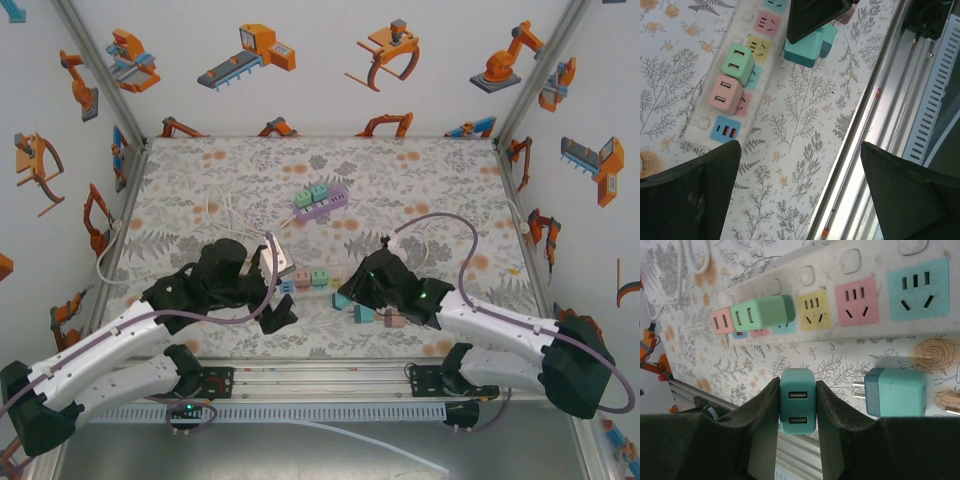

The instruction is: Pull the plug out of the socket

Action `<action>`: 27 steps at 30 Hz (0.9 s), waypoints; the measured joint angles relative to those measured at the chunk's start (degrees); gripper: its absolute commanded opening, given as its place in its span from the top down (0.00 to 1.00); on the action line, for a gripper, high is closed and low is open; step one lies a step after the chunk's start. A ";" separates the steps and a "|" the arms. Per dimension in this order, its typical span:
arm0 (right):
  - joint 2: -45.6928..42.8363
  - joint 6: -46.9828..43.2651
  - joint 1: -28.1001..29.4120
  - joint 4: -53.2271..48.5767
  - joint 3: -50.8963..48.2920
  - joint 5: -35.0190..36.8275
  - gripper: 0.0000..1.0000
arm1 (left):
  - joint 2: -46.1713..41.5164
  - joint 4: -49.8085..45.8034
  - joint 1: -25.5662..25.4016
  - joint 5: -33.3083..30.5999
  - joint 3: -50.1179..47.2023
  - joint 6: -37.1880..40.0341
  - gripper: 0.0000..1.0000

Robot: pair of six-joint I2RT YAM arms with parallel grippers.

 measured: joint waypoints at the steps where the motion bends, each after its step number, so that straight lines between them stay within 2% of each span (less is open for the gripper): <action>1: 0.92 0.31 0.28 0.76 0.00 0.46 0.81 | 0.20 -0.17 -0.02 0.15 0.00 0.42 0.03; 15: 11.56 0.90 3.69 6.78 0.02 2.86 0.72 | -2.21 -0.33 -0.35 -2.54 -0.20 1.03 0.03; 27: 14.36 0.92 5.55 8.11 0.02 4.13 0.58 | -3.67 0.15 -0.37 -5.40 -1.07 1.01 0.03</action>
